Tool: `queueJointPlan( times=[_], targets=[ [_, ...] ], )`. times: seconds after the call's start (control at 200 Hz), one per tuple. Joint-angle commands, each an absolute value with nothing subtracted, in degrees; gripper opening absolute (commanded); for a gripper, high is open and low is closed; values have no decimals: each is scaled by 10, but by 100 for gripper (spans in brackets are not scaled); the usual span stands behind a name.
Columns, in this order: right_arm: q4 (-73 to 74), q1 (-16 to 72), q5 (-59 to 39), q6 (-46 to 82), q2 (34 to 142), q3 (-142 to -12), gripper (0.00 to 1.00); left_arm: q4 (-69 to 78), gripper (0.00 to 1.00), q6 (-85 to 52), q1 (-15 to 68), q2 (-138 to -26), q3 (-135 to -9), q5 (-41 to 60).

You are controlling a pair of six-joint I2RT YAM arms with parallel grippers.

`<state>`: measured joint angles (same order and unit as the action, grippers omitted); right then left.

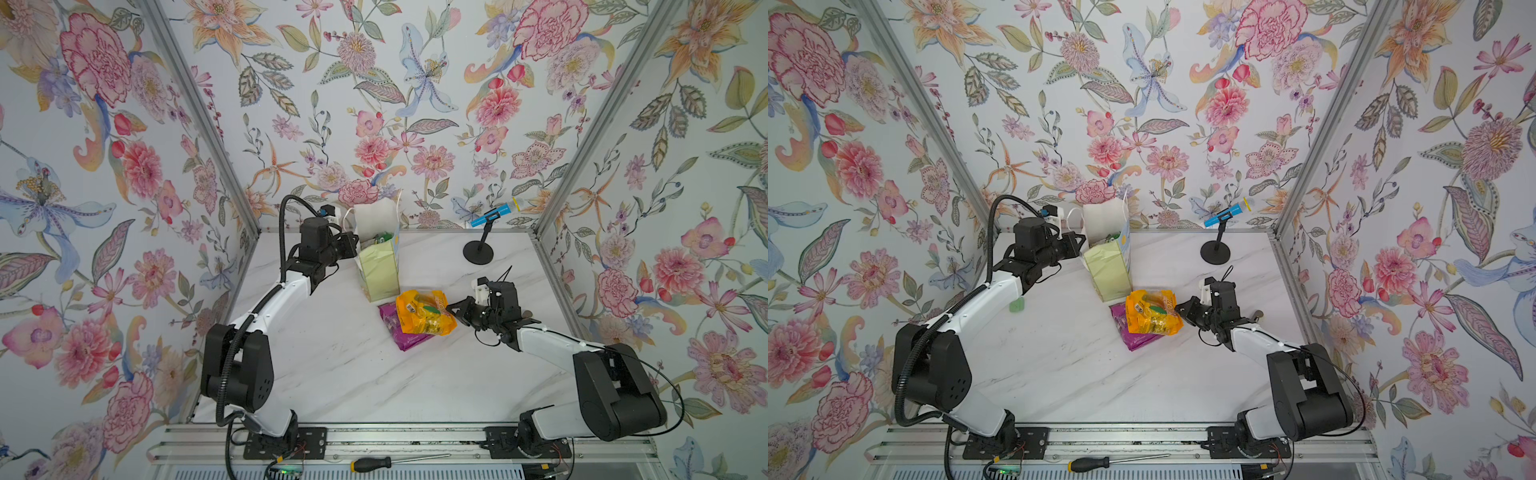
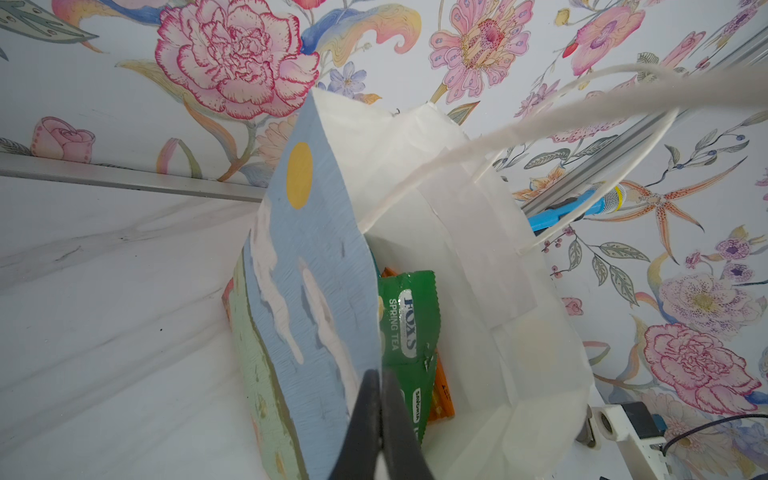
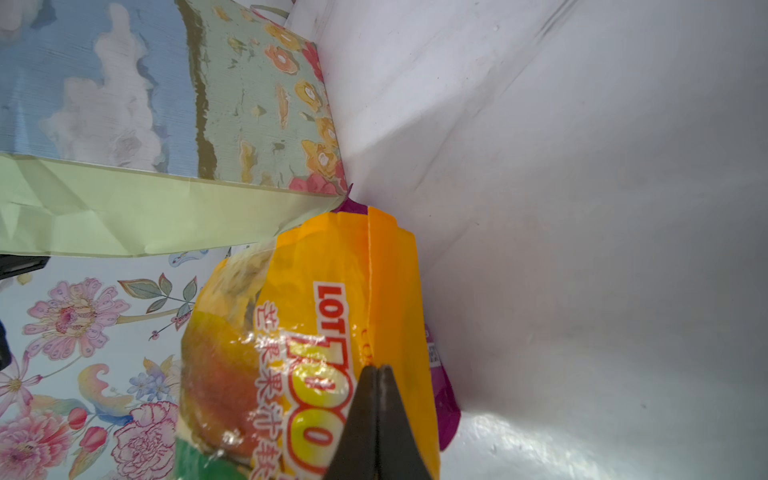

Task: Place the snacks into the paper bag
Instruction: 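Lift the yellow LOT 100 pack and carry it over the paper bag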

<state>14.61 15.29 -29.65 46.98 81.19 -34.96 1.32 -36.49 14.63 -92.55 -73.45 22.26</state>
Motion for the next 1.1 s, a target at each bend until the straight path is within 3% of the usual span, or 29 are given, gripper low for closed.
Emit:
queueJointPlan(
  times=[0.0,0.325,1.096],
  targets=[
    [147,156,-304,474,758,-382,0,12,0,-360,149,-919,-755,229],
    [20,196,-253,401,699,-602,0,17,0,-359,148,-923,-756,232],
    [-57,318,-239,323,1001,-1183,0,22,0,-362,148,-931,-767,235]
  ],
)
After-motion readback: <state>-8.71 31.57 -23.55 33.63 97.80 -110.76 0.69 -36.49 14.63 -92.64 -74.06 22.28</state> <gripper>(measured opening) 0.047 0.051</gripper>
